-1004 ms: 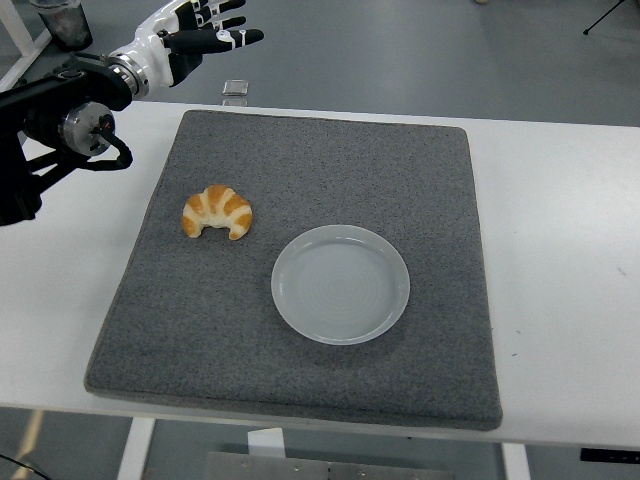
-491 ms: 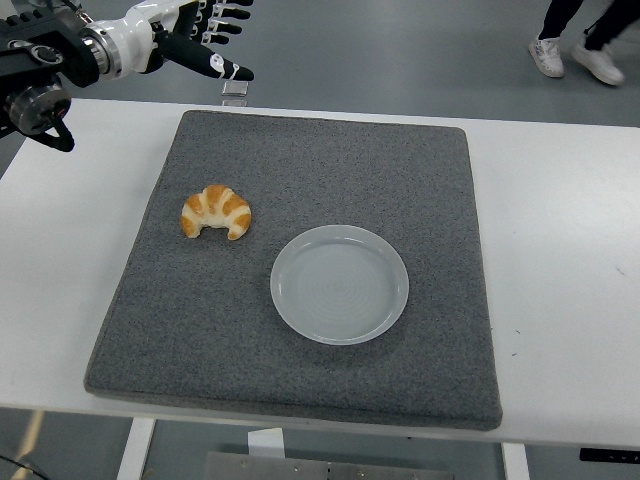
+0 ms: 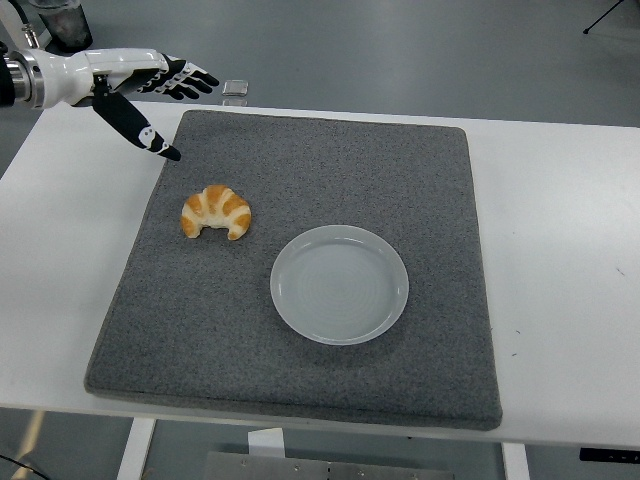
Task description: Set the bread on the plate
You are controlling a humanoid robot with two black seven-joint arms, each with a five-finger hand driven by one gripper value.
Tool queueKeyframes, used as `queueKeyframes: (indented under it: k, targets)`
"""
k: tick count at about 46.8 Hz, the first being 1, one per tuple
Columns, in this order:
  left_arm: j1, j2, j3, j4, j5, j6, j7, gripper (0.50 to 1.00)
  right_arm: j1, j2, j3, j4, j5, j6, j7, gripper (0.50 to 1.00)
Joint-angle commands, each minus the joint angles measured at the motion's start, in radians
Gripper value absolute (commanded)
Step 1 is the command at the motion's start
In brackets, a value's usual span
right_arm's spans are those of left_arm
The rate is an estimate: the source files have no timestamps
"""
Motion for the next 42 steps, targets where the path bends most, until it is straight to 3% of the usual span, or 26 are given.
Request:
queueKeyframes:
  k: [1, 16, 31, 42]
  targets:
    - [0.007, 0.01, 0.002, 0.005, 0.062, -0.014, -0.01, 0.975, 0.0, 0.0, 0.0, 0.0, 0.0, 0.0, 0.0, 0.952]
    - [0.038, -0.002, 0.034, 0.005, 0.183, 0.002, -0.013, 0.941, 0.0, 0.0, 0.0, 0.0, 0.0, 0.0, 0.0, 0.952]
    - [0.152, -0.096, 0.037, 0.02, 0.208, 0.15, 0.002, 0.941, 0.0, 0.0, 0.0, 0.0, 0.0, 0.0, 0.0, 0.952]
    - [0.176, -0.151, 0.037, 0.052, 0.208, 0.193, 0.006, 0.943, 0.0, 0.0, 0.0, 0.0, 0.0, 0.0, 0.0, 0.952]
